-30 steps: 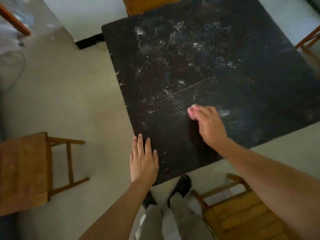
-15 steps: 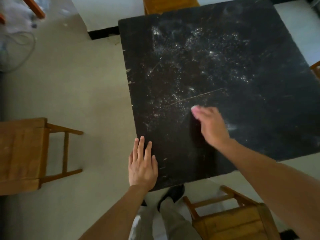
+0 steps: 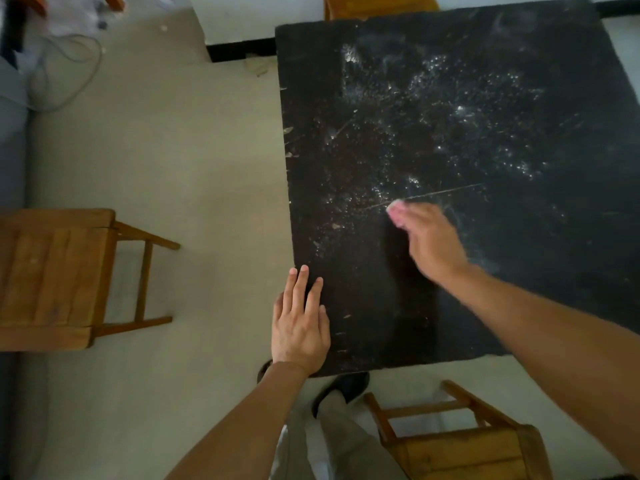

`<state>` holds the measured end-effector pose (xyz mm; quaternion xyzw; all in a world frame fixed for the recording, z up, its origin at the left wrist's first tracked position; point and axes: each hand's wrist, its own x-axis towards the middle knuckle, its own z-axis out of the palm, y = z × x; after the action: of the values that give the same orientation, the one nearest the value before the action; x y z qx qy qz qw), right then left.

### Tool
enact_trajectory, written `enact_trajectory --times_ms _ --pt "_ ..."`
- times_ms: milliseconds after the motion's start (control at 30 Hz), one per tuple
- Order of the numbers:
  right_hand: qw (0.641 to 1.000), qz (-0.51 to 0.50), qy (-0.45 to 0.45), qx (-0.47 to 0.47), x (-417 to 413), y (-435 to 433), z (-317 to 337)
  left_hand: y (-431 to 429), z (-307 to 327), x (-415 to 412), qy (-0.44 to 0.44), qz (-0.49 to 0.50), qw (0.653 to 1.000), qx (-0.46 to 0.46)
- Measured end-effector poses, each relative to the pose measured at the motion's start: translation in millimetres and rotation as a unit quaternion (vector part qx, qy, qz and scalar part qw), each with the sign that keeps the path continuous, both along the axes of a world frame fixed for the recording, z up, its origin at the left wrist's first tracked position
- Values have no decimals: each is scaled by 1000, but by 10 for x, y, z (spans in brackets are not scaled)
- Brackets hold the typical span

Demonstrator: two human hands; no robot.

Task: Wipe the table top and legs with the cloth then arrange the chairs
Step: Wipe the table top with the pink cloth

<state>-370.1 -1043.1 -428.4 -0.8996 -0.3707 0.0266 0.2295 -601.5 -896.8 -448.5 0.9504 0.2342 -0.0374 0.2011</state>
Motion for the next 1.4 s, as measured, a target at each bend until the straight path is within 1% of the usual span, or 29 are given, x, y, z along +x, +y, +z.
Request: enact_trajectory --times_ms 33,67,100,167,200,267,333,367,400,467,500,533,567,600,667,700,767,800,833,867,933,967,1000,1033,1100,1200,1267,1333,1400 --pt "998 -59 11 -10 177 66 85 -3 2 -5 1 0 1000 -2" --pt "997 -81 1 -17 236 122 162 -4 4 -13 0 0 1000 -3" --pt "997 -71 -19 -12 188 177 224 -1 4 -15 -1 1 1000 -4" --pt "999 23 -45 16 -155 183 281 6 -2 -5 -4 5 1000 -6" --pt "996 80 -46 11 -396 116 245 4 -6 -3 -8 4 1000 -8" --pt "978 199 -39 -57 -868 -98 87 2 -15 -11 -19 2 1000 -10" --pt "958 263 -36 -107 -1000 -258 -81 13 -31 -20 -31 2 999 -17" --pt "960 259 -41 -102 -874 -238 -142 19 -39 -23 -35 3 999 -19" --pt "970 223 -36 -91 -685 -144 -182 25 -46 -23 -38 3 999 -18" --pt "994 79 -5 -78 -214 151 -121 30 -45 -24 -37 4 999 -19" --pt "997 8 8 -80 -2 295 -31 28 -32 -28 -33 3 999 -21" --pt "997 -38 11 -72 102 412 80 30 -26 -33 -29 -1 999 -22" --pt "997 -51 6 -60 85 499 169 33 -15 -34 -26 -7 999 -23" --pt "999 -32 1 -44 -43 567 247 41 6 -37 -25 -11 999 -25" --pt "996 87 -9 -17 -536 582 271 87 43 -87 -22 4 999 -40" --pt "987 162 -10 -18 -815 553 223 126 64 -145 -20 25 998 -51" --pt "953 298 -4 -50 -1204 478 55 217 78 -345 -29 61 997 -48" --pt "940 336 -5 -58 -1229 486 -14 266 83 -468 -31 71 996 -41" --pt "940 335 -6 -62 -1119 535 -80 315 82 -586 -26 75 996 -35" --pt "956 286 11 -62 -944 630 -111 361 77 -692 -18 77 996 -31" --pt "991 109 34 -66 -426 867 -69 424 80 -853 -5 78 997 -23" --pt "994 34 52 -90 -153 950 -7 438 77 -917 1 78 997 -20" --pt "992 -14 62 -112 22 1005 61 444 77 -964 8 77 997 -20" --pt "991 -28 48 -118 69 1035 153 445 75 -996 14 77 997 -25" --pt "997 1 20 -80 -218 1038 288 441 85 -1029 25 82 995 -41" --pt "995 89 36 -18 -1082 846 229 439 99 -1072 42 69 995 -54" --pt "989 140 39 -19 -1679 656 62 471 92 -1107 44 54 996 -50" --pt "981 192 19 -32 -2141 377 -62 518 97 -1113 43 43 997 -45" --pt "970 239 6 -42 -2236 30 -106 546 118 -1078 41 31 998 -39"
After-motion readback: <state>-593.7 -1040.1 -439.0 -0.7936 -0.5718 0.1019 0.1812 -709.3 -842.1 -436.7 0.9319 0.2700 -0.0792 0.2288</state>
